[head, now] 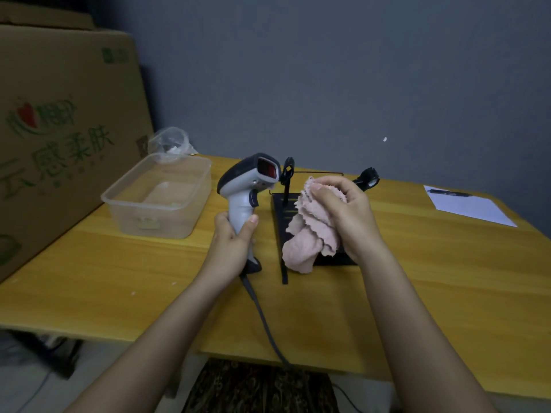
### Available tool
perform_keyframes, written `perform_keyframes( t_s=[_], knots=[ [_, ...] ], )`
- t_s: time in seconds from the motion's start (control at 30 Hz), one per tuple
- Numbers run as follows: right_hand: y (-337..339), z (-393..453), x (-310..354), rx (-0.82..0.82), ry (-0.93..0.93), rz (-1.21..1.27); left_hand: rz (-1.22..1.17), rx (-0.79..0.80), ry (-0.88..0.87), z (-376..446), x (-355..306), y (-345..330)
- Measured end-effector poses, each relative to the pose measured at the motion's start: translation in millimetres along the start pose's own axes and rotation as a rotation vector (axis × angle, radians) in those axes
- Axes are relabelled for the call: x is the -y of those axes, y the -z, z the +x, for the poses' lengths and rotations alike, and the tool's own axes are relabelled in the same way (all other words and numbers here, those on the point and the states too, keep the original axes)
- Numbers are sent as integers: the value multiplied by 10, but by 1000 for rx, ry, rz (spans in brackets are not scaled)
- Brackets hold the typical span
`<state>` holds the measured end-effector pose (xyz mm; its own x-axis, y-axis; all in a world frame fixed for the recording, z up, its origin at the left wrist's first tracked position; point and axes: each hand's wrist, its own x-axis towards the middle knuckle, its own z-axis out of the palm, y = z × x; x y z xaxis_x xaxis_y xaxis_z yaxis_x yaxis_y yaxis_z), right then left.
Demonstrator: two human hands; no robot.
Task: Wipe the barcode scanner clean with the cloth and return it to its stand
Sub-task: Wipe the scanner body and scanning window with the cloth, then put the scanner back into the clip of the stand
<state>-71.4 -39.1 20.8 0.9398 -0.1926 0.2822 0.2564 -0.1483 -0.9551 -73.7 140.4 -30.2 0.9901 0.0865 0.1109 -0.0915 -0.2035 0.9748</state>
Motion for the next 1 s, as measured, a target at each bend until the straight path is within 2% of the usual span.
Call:
perform_keyframes(
  t_s=[0.13, 0.3, 0.47, 0.6, 0.73, 0.9, 1.0],
  knots=[
    [-129, 10, 74, 131, -70, 50, -25, -64, 35, 24, -37, 175],
    [-393, 85, 155, 220, -20, -79, -36, -97, 113, 101, -47, 452],
    [-587, 151, 190, 182, 46, -98, -123, -83, 162, 138, -85, 614],
    [-587, 152, 233, 186, 111, -116, -245, -14, 101, 128, -128, 636],
    [-485, 105, 254, 196, 220, -350, -335, 44, 22, 154, -272, 467],
    [-140, 23, 286, 47, 276, -664, -334, 228, -37, 191, -567, -48],
    [176, -35, 316, -10, 261, -734, -345, 286, -10, 203, -789, -461]
  ],
)
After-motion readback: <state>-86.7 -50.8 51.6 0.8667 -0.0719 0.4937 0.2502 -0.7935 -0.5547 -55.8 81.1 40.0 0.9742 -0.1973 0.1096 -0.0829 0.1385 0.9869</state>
